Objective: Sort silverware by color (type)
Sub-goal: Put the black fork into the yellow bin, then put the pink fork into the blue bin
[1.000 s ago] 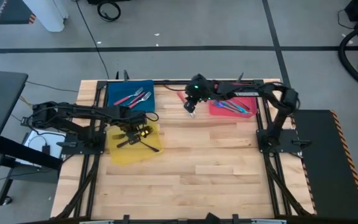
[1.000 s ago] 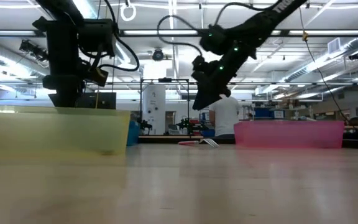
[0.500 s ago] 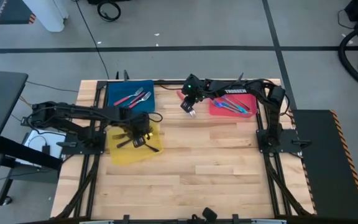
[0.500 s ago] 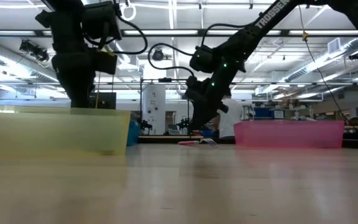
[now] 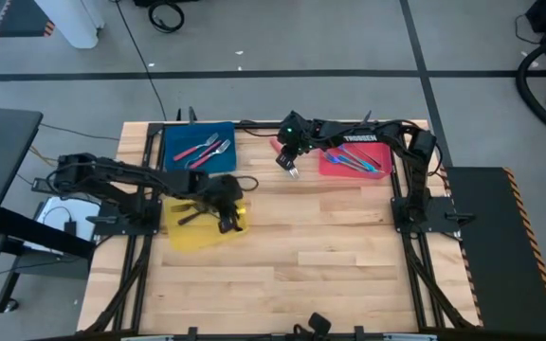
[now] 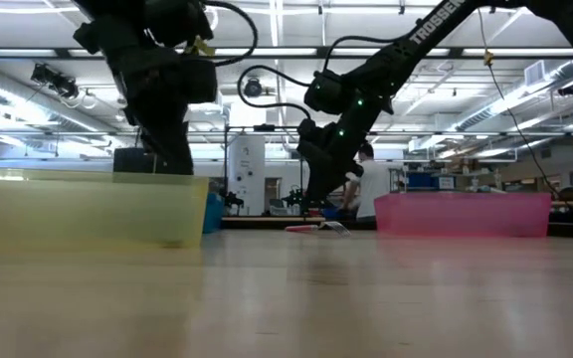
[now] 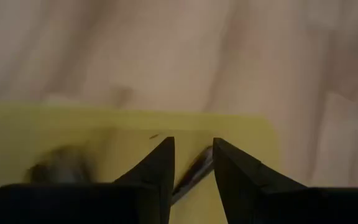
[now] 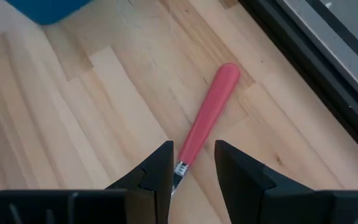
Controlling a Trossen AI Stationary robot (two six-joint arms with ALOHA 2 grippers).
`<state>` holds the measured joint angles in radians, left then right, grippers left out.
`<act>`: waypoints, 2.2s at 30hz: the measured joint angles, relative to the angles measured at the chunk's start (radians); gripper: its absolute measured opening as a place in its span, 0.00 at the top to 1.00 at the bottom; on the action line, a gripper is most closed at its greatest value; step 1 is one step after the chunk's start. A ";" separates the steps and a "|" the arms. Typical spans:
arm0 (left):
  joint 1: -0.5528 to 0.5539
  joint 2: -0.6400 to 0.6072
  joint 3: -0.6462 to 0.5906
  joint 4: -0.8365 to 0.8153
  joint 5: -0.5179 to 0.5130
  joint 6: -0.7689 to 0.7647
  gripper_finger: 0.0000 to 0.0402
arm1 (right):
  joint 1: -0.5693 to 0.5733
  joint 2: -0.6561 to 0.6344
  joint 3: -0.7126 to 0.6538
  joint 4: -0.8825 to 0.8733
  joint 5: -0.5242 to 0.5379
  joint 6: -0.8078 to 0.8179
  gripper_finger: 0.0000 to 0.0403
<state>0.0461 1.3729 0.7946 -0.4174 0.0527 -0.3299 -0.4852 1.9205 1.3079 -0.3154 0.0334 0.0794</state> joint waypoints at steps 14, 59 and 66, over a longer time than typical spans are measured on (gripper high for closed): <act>-0.132 0.177 -0.001 0.129 0.014 -0.070 0.73 | -0.010 0.000 0.000 0.037 0.003 -0.004 0.69; 0.086 -0.100 0.193 -0.449 -0.276 0.365 0.73 | 0.003 0.047 0.000 0.012 0.049 0.110 0.69; 0.257 -0.163 0.193 -0.427 -0.274 0.478 0.73 | 0.029 0.088 0.000 0.018 0.072 0.122 0.69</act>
<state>0.3033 1.2099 0.9873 -0.8447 -0.2214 0.1478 -0.4566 2.0084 1.3074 -0.2973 0.1051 0.2010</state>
